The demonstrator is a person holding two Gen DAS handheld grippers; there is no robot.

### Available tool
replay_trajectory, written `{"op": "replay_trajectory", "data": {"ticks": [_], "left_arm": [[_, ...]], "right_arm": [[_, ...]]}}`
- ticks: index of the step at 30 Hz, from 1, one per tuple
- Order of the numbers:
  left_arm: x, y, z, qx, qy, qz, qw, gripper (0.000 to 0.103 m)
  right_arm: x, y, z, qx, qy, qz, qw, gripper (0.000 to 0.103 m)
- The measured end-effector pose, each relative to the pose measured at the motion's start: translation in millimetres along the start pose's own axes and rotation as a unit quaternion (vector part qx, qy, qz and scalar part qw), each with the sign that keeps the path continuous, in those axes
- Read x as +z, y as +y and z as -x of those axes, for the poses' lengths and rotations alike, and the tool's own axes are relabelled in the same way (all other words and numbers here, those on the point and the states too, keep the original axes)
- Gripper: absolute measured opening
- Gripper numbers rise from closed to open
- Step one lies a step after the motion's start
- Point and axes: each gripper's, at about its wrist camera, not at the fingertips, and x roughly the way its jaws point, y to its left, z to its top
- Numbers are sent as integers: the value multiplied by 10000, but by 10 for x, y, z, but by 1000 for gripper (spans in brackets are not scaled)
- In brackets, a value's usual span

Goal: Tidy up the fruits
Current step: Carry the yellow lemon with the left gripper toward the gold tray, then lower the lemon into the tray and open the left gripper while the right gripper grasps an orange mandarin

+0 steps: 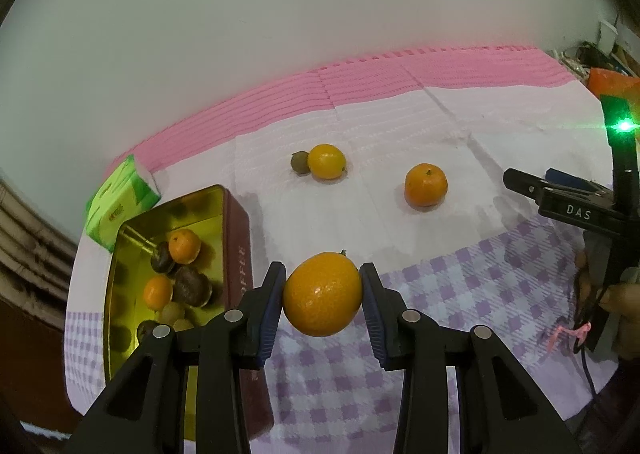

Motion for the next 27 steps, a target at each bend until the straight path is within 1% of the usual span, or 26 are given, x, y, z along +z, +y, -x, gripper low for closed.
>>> {"op": "replay_trajectory", "data": {"ticks": [7,14,18,21,24,27], "left_arm": [[-88,209,139,-7,-84,302,9995,39],[-226,582,314,94,-200,832,9963,39],[-351,886,363,282,-236,1210,9920,39],[-476,1136,348,502,-199,1478,9875,39],[-603,1397,320,571,-141,1806,9818,39],[-702,1558,294,634,-126,1984,9780,39]], "right_arm": [[-18,19,-4,-73,11,47,10000,102],[-22,58,-20,-173,34,108,9998,102],[-28,69,-23,-220,46,139,9997,102],[-28,80,-29,-253,58,164,9995,102],[-27,83,-35,-285,69,189,9994,102],[-34,99,-44,-334,83,224,9992,102]]}}
